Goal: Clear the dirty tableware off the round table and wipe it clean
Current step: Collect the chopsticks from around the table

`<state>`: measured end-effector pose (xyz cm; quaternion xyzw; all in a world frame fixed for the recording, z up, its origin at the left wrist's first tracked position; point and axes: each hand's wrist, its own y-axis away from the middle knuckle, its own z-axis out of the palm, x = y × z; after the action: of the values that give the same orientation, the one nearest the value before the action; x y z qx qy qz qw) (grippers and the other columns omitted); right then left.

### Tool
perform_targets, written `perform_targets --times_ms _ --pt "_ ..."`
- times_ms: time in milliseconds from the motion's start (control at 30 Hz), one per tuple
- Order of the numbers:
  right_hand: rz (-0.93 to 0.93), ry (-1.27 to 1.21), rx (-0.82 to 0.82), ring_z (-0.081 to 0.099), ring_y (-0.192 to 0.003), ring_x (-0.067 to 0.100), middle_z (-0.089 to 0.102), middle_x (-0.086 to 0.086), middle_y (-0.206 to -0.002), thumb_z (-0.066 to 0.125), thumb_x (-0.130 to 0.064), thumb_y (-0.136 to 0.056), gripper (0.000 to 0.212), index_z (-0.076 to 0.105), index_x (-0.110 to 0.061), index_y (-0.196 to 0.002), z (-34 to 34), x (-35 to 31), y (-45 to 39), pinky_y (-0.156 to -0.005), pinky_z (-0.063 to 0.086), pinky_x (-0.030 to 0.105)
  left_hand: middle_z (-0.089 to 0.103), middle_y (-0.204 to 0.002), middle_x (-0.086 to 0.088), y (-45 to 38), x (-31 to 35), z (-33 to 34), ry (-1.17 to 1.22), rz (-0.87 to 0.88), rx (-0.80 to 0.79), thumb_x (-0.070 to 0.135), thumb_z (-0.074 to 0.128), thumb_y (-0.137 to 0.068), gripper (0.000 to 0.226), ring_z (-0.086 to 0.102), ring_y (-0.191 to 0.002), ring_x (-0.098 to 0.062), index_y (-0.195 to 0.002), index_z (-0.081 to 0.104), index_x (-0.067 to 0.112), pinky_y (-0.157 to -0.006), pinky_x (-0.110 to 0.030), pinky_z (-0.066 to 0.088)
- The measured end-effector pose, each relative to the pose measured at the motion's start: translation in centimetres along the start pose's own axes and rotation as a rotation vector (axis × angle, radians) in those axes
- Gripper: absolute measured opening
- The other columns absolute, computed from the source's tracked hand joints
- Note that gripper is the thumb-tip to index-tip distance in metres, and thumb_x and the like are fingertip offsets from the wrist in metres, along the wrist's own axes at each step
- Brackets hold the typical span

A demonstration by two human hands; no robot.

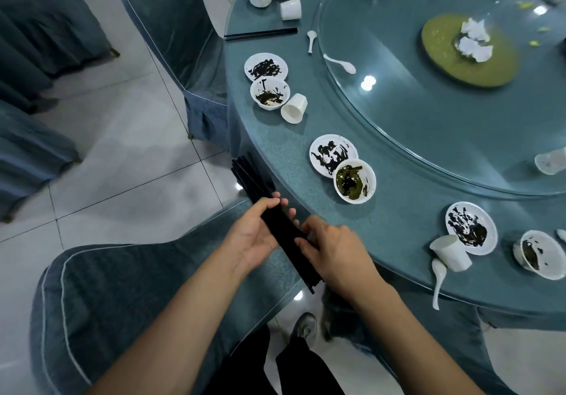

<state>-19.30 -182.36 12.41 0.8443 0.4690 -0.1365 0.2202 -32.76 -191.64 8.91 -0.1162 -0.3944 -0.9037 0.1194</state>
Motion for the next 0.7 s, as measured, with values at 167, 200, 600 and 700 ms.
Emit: perform_targets --times_ms 167,200,600,700 --pt "-0.096 0.098 0.048 0.062 -0.077 0.018 0.064 -0.007 -0.079 0.061 -0.05 -0.092 0.024 0.053 -0.027 -0.088 0.3 -1.9 1.4 -0.082 0.046 0.037 0.073 -0.087 -0.004 1.7 -0.2 -1.0 -0.026 0.036 0.049 0.006 0.056 -0.098 0.014 0.071 -0.08 -0.022 -0.105 0.066 0.015 -0.072 -0.04 0.06" --pt "-0.113 0.096 0.064 0.061 -0.079 0.018 0.064 -0.007 -0.081 0.06 -0.05 -0.091 0.025 0.054 -0.027 -0.087 0.5 -2.2 1.7 -0.083 0.046 0.038 0.073 -0.087 -0.004 2.3 -0.3 -1.3 -0.027 0.051 0.054 0.006 0.056 -0.098 0.014 0.072 -0.08 -0.021 -0.105 0.065 0.015 -0.072 -0.04 0.06" --pt "-0.213 0.148 0.26 0.056 -0.098 0.024 0.061 -0.001 -0.109 0.053 -0.04 -0.095 0.028 0.062 -0.025 -0.117 2.4 -4.1 6.4 -0.087 0.046 0.042 0.063 -0.083 -0.004 13.0 -1.9 -5.0 -0.04 0.177 0.045 0.005 0.04 -0.102 0.02 0.06 -0.079 -0.022 -0.097 0.058 0.012 -0.083 -0.039 0.053" --pt "-0.216 0.172 0.255 0.055 -0.103 0.023 0.06 -0.003 -0.115 0.052 -0.041 -0.095 0.031 0.061 -0.027 -0.12 2.9 -5.8 7.2 -0.09 0.043 0.04 0.064 -0.083 -0.006 15.7 -1.5 -6.4 -0.027 0.198 0.055 0.005 0.042 -0.101 0.018 0.062 -0.079 -0.023 -0.099 0.059 0.011 -0.087 -0.042 0.052"
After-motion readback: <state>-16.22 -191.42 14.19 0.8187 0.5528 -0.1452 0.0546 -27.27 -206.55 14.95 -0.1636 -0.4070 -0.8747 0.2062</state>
